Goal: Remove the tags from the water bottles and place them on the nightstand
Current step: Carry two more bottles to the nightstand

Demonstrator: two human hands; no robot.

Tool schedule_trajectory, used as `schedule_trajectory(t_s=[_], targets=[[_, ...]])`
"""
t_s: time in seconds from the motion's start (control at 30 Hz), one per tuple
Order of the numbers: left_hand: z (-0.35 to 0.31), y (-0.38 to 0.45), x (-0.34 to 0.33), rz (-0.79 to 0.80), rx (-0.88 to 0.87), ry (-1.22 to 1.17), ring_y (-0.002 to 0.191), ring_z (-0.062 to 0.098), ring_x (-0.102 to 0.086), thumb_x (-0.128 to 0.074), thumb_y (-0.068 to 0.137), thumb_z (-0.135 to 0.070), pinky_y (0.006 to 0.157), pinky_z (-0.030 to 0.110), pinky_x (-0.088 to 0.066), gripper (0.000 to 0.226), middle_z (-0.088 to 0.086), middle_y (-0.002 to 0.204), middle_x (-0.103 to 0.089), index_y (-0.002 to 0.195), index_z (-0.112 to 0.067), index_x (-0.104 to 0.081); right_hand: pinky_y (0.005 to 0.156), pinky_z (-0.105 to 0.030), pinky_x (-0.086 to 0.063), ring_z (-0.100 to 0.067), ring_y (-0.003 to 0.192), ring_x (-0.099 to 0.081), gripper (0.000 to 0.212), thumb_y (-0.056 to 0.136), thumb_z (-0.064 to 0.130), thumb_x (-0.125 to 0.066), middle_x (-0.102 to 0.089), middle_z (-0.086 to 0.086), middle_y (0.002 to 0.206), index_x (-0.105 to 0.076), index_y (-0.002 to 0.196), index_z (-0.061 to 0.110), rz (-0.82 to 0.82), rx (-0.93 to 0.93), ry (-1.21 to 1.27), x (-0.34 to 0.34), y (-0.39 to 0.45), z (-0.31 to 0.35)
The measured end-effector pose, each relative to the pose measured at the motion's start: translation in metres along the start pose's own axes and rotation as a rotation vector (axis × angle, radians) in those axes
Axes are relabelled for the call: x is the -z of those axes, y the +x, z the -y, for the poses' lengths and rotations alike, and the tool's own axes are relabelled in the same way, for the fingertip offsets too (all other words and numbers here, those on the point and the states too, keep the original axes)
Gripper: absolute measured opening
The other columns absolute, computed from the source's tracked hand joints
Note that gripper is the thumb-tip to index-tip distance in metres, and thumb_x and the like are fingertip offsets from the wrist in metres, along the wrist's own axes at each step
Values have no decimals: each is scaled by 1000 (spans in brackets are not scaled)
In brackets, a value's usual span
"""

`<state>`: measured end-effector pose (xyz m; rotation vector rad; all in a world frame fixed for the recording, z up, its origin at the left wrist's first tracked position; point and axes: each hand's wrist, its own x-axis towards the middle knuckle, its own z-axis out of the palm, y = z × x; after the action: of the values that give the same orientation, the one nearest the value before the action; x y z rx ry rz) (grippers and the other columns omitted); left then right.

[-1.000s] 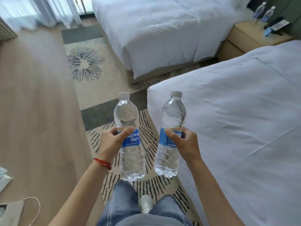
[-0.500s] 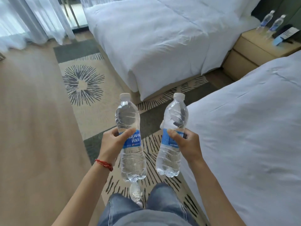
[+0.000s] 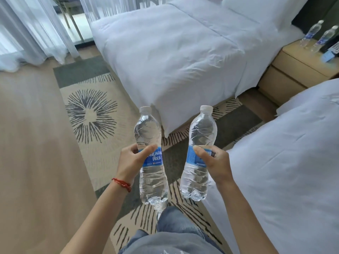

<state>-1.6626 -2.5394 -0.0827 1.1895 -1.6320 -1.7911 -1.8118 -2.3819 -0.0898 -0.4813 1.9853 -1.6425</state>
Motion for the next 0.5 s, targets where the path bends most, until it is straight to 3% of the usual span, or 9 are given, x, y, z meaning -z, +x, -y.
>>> schedule_trajectory(t_s=[0.17,0.3,0.4,0.5], targets=[[-36,78,-4,31,-39,63,42,-2,-56,-74,70,-27,41,10,-40,19,-12,45,-61,61,-17,-61,49,-11,-48,2,59,-64,11,76,28,-72,-67,16,59,-65,70,22,-43,29,9,-23,75,25],[-59,126,-10,87,-42,97,45,-2,-58,-73,67,-33,43,9,-42,20,-13,48,-64,65,-16,-62,50,-13,-50,0,61,-66,12,74,32,-71,-68,16,59,-64,70,24,-98,30,16,-32,116,37],[-66,144,-13,109,-23,116,49,2,-61,-73,66,-36,48,16,-47,21,-10,52,-66,69,-17,-64,49,-10,-48,3,63,-66,11,76,31,-70,-66,22,58,-62,71,25,-100,31,0,-36,125,41],[-80,202,-31,222,-15,171,52,7,-61,-73,70,-32,55,22,-46,22,-6,57,-66,71,-13,-63,48,-9,-47,5,65,-65,11,77,29,-70,-65,21,57,-61,71,26,-214,8,0,-40,162,45]])
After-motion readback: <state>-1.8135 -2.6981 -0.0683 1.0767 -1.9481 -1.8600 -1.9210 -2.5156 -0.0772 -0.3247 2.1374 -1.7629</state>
